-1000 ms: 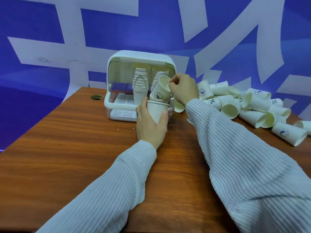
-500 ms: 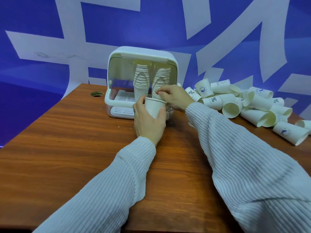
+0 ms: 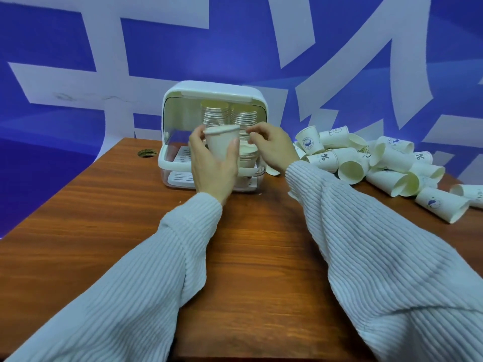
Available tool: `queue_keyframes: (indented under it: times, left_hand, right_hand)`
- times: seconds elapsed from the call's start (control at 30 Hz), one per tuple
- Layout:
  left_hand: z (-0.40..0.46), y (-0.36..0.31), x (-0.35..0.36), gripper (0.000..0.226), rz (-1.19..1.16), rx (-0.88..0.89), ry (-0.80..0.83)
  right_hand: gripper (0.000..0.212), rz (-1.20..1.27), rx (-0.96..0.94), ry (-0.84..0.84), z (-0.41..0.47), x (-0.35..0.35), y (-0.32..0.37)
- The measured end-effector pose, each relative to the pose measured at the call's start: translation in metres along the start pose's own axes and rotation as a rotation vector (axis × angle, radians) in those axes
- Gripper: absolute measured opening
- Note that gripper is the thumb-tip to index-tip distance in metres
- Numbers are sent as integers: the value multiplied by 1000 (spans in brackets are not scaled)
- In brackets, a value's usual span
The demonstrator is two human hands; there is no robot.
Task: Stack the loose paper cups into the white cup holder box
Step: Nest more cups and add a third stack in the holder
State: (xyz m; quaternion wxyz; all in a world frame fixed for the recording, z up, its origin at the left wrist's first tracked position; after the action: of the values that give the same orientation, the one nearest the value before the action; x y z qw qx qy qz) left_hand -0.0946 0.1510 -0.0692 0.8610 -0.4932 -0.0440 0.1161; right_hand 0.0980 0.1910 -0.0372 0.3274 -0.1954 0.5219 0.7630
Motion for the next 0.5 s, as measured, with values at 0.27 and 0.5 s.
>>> queue_keyframes:
  times: [0.27, 0.5]
  left_hand:
    - [46, -17, 39, 68, 44, 53, 85]
    - [52, 17, 84, 71, 607, 13, 411]
  right_hand:
    - [20, 69, 59, -131, -14, -24, -25]
    - [19, 113, 82, -191, -24, -48, -50]
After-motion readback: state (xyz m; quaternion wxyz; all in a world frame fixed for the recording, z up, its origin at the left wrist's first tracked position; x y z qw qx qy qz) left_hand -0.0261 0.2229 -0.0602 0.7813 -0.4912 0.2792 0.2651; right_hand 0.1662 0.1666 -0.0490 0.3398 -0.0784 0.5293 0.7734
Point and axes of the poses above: each hand's wrist, its own z-axis towards the middle knuckle, its own x-axis out of the palm, y = z × x, the point moved 10 cm from there along z, towards the middle knuckle, and after that the axes turned 5 degrees about y, right-handed, at the moved point
